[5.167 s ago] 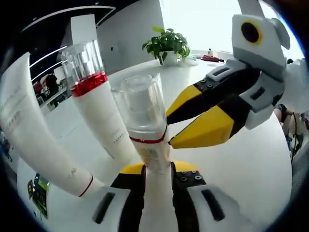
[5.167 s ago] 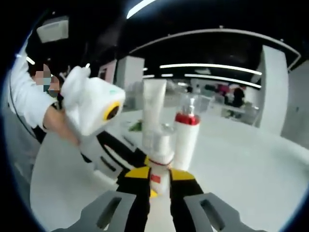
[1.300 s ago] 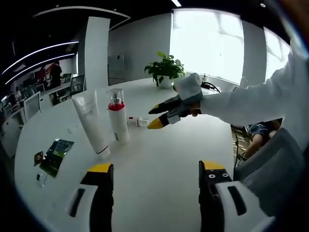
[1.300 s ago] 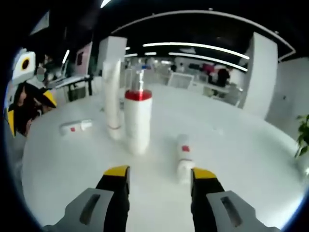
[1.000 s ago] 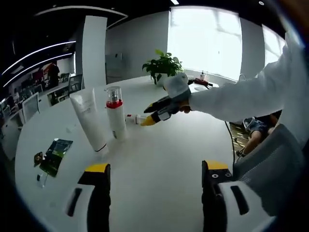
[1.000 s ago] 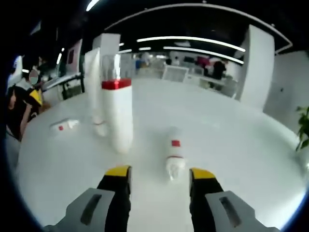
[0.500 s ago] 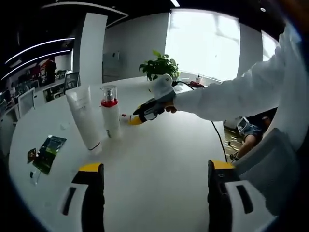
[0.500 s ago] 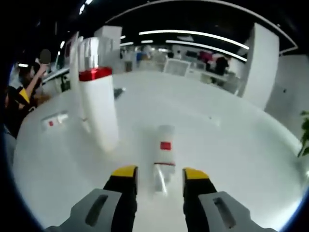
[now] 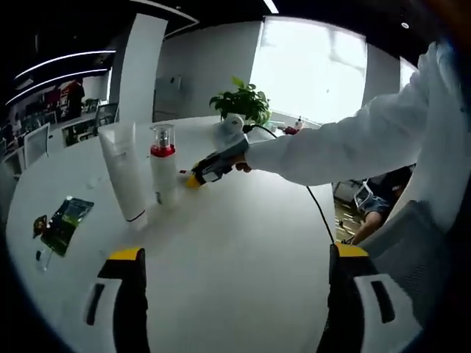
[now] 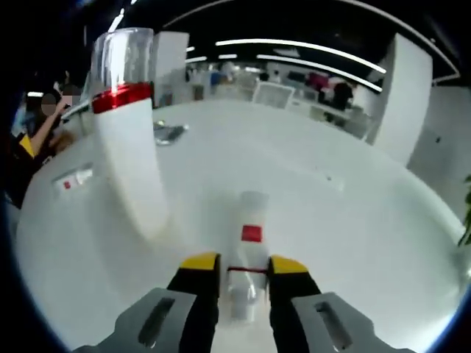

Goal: Arrange the skincare products in the storage area until every visible bottle or jar stands upright without overlapping.

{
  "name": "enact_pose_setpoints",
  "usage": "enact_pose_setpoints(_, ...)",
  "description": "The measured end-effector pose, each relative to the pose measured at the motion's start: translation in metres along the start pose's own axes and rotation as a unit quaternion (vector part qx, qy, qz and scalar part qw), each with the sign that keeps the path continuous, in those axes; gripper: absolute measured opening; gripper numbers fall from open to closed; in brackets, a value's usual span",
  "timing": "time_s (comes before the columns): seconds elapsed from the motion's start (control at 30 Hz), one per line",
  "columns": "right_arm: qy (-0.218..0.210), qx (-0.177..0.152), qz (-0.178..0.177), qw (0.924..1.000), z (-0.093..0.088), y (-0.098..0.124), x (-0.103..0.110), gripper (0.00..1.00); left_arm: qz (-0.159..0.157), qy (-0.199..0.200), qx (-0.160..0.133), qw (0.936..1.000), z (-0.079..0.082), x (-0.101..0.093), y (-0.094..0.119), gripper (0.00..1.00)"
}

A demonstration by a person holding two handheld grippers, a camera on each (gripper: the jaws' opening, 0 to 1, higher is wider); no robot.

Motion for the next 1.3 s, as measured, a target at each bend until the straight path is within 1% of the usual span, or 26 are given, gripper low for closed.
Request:
enact_pose_setpoints(0.07,-0.004,-0.002,-0.003,1.0,0.001,-0.001,-0.002,0.18,0.001,0.0,0.001,1.0,0.0,0.001,0.0,0.99)
enact_pose_setpoints(0.23,-0.008,-0.003,-0.001,1.0,0.002,-0.002,-0.002,0.17,0.004,0.002,-0.001,1.0,0.001,0.002,0.002,0.99)
enact_pose_setpoints(0.4,0.003,-0.002,0.014,0.9999,0.001,0.003,0.002,0.16,0.009,0.011,-0.002,0.9999,0.003,0.005,0.005,0.98)
enact_pose_setpoints(0.5,0.015,-0.001,0.033,0.9994,-0.001,0.009,0.007,0.16,0.013,0.008,-0.005,0.9999,0.003,0.006,0.008,0.98)
enact_pose_setpoints(0.57,0.017,0.0,0.038,0.9991,-0.002,0.013,0.008,0.16,0.015,0.009,-0.005,0.9998,0.003,0.008,0.008,0.99)
enact_pose_setpoints(0.7,0.039,0.007,0.053,0.9978,-0.005,0.022,0.016,0.16,0.016,0.008,-0.009,0.9998,0.003,0.006,0.006,0.99)
enact_pose_setpoints(0.83,0.036,0.012,0.06,0.9975,-0.008,0.029,0.02,0.16,0.01,0.009,-0.008,0.9999,0.001,0.002,0.003,0.99)
enact_pose_setpoints(0.97,0.049,0.016,0.07,0.9962,-0.01,0.037,0.025,0.16,0.009,0.004,-0.002,1.0,-0.002,0.0,0.001,0.99)
enact_pose_setpoints(1.07,0.052,0.019,0.078,0.9955,-0.011,0.044,0.03,0.16,0.007,-0.009,0.006,0.9999,-0.006,-0.002,-0.001,0.97)
enact_pose_setpoints(1.13,0.05,0.021,0.081,0.9952,-0.012,0.048,0.032,0.16,0.0,-0.01,0.01,0.9999,-0.008,-0.006,-0.001,0.96)
enact_pose_setpoints(1.2,0.05,0.022,0.083,0.9951,-0.013,0.052,0.034,0.16,-0.002,-0.009,0.012,0.9999,-0.009,-0.007,-0.001,0.93)
enact_pose_setpoints(1.3,0.051,0.026,0.09,0.9942,-0.014,0.06,0.04,0.16,-0.002,-0.01,0.014,0.9998,-0.011,-0.007,-0.003,0.92)
Point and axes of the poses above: the point that each gripper's makers call its tool centre point, and the gripper's own axes: y roughly backward along the fingers, x roughly to its left, z roughly out of its top, the point moved 1 cm from there along y, roughly backward along the fingers, and after that the axes turned 14 degrees about -x, right-handed, at the moved point
